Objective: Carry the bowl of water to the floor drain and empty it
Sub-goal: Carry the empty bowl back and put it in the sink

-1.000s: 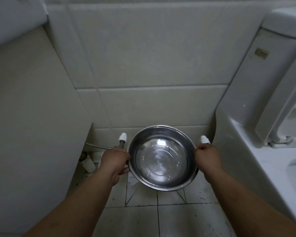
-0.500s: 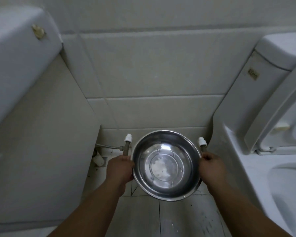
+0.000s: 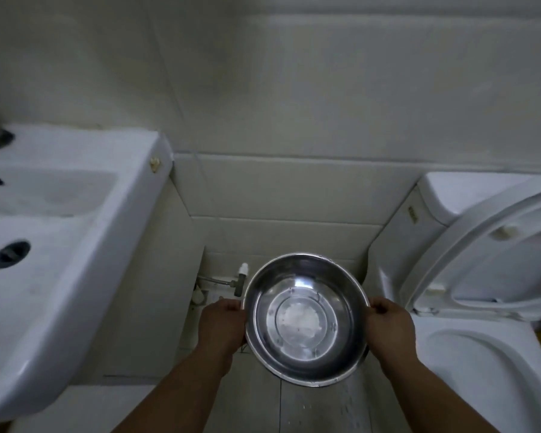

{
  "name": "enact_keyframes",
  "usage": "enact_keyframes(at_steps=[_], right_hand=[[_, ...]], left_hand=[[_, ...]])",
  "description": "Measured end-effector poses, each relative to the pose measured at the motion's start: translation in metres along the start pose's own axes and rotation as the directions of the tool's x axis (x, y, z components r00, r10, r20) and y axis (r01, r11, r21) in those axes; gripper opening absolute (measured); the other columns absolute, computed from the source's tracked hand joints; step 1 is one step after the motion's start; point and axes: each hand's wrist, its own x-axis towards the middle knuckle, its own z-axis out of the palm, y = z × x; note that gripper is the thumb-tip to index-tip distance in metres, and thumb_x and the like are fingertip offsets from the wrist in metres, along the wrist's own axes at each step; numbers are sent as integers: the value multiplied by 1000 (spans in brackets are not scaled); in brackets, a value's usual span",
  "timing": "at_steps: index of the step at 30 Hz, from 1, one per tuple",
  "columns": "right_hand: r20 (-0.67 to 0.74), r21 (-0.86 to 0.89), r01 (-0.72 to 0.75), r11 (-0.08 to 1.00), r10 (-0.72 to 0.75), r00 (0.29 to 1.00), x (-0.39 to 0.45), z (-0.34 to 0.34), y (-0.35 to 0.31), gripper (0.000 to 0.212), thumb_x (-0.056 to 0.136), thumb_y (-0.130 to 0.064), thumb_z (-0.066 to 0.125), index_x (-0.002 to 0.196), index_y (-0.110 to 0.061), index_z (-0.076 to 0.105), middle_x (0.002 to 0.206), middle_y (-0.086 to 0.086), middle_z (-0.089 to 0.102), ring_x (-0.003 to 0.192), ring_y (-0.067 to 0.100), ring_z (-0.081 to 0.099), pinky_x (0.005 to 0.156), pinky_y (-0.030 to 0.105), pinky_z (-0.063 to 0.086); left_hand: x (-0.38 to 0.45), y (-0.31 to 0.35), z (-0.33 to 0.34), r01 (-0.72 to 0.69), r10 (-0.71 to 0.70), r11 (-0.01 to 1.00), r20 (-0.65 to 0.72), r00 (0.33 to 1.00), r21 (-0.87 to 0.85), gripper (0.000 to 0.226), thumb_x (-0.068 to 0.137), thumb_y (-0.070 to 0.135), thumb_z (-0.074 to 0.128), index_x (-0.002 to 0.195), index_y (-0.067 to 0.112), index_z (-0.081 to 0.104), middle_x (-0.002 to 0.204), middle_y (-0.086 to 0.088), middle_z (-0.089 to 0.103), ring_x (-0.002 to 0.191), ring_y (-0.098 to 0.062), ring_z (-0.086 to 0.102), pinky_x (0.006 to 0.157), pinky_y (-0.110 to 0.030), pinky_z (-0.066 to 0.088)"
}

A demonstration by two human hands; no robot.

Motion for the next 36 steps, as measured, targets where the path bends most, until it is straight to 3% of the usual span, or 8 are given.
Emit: enact_keyframes(at_steps=[3,8,14,18,25,29,31,36], right_hand=[[5,1,4,1000,-4,1000,-19,-29,-29,27,80,-8,57,58,-18,67,52,2,66,60,24,64,61,34,50],[12,-32,20,999,-19,1000,-45,-73,-78,19,80,-5,55,68,-4,69,58,15,66,68,38,66,65,40,55],[-3,2,29,1000,-29,1000,-83,-113,-128,43,77,-5,54,48,-36,64,40,-10,55,47,15,48,48,25,34],[20,14,43,999,-43,999,-107,-135,-162,33,76,-4,53,56,-26,68,45,-1,62,48,20,57,48,27,43],[24,59,85,995,-87,996,-144,-148,-201,25,76,-4,58,60,-17,72,48,-4,64,55,20,58,57,32,46],[36,36,94,995,-96,995,-166,-145,-219,24,77,-6,60,69,-18,79,61,2,74,68,25,69,70,38,56],[34,26,91,996,-92,995,-177,-141,-228,23,78,-7,62,70,-20,80,64,4,76,71,27,71,75,40,58],[-5,49,55,997,-55,998,-214,-119,-249,20,78,-7,66,69,-18,80,67,4,77,76,26,72,80,42,60]], left_hand=[[-33,28,-7,3,-3,1000,-16,1000,-10,17,51,7,59,57,12,74,60,-16,68,61,-24,59,64,-41,52],[-82,72,-20,-1,1,1000,-16,1000,-13,16,57,0,57,63,3,72,63,-25,66,60,-24,58,63,-42,51],[-131,115,-39,-16,17,999,11,1000,-47,17,54,2,59,68,-8,63,62,-17,60,61,-22,55,64,-41,51],[-163,147,-57,-38,39,996,21,999,-75,7,50,5,65,51,11,69,58,-14,58,58,-20,56,61,-39,54],[-205,190,-95,-59,60,994,12,998,-97,13,48,4,65,49,15,72,61,-16,65,55,-22,62,54,-32,56],[-210,200,-120,-59,62,994,28,998,-96,24,68,-10,65,56,10,70,63,-16,66,52,-22,64,50,-29,57],[-210,205,-138,-53,58,994,42,997,-96,20,70,-13,63,64,5,69,67,-18,68,58,-25,66,51,-31,58],[-200,217,-182,-50,58,995,91,994,-85,21,63,-7,61,58,9,72,66,-16,68,59,-25,66,56,-32,58]])
